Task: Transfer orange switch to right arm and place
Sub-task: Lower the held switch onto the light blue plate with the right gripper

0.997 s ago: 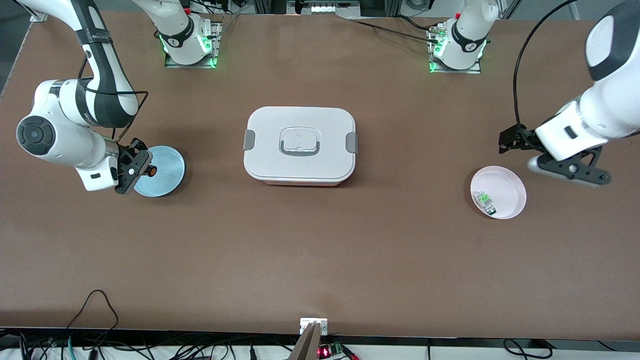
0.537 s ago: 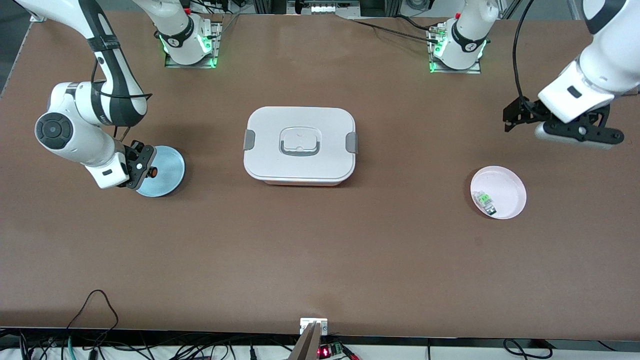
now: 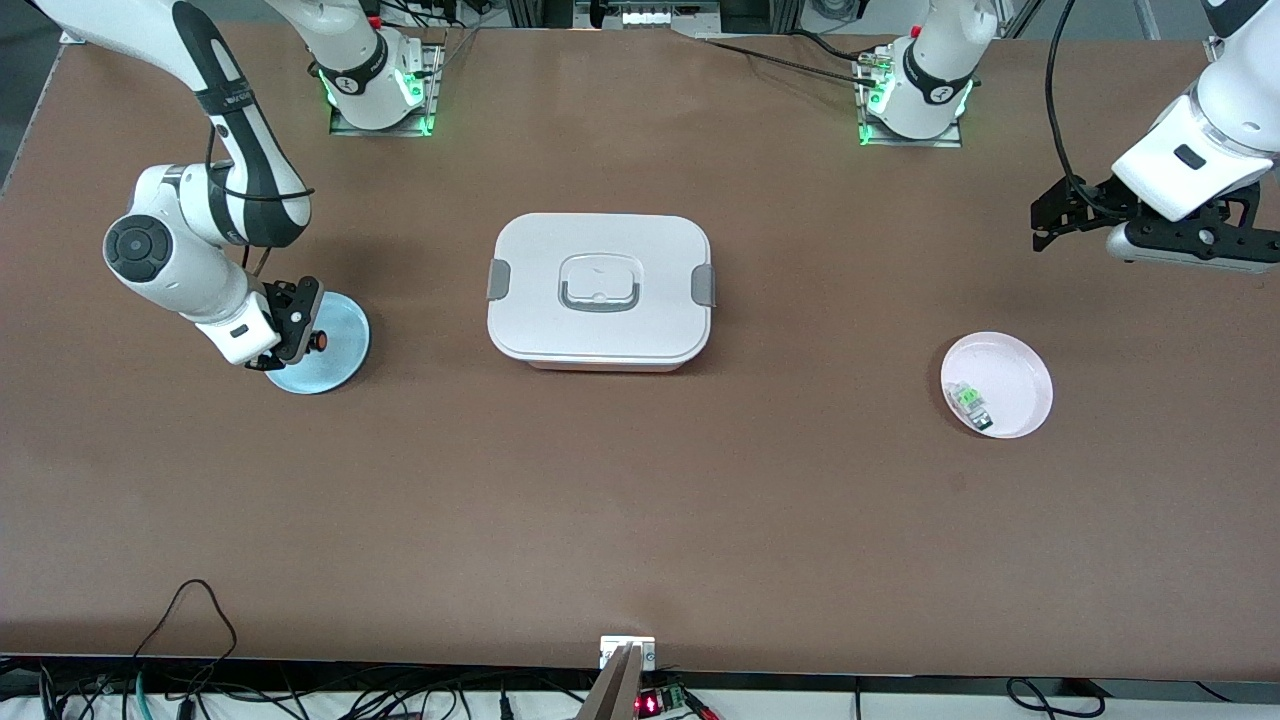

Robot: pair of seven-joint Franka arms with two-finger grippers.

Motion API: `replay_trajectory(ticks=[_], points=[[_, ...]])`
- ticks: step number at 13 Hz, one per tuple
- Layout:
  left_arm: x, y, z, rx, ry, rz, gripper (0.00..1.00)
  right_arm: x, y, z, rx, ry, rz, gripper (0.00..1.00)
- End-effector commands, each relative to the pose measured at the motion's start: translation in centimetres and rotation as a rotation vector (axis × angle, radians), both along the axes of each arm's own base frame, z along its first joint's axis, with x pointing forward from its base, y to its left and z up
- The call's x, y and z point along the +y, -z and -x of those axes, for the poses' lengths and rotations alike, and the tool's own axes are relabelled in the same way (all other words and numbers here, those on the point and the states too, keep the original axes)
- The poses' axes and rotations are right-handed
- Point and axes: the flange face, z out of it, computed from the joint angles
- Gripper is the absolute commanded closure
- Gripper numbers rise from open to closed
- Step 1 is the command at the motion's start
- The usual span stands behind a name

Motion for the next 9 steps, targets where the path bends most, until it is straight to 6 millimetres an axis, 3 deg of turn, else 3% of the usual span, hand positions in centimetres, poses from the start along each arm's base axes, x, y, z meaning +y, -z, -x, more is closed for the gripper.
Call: replay_trajectory(ticks=[1, 5, 9], points=[[-2.6, -1.3, 0.6, -0.013, 0.035, -0.012, 0.0, -1.0, 1.6, 1.2, -0.026, -0.066, -0.005, 0.85], [-2.4, -1.5, 0.2, -0.016, 0.027, -0.011, 0.0, -2.8, 4.0, 1.4, -0.032, -0.066, -0.013, 0.85], [-2.3, -1.5, 0.2, -0.016, 0.026, -0.011, 0.0, -2.8, 6.1, 1.8, -0.02, -0.046, -0.024, 0.84]])
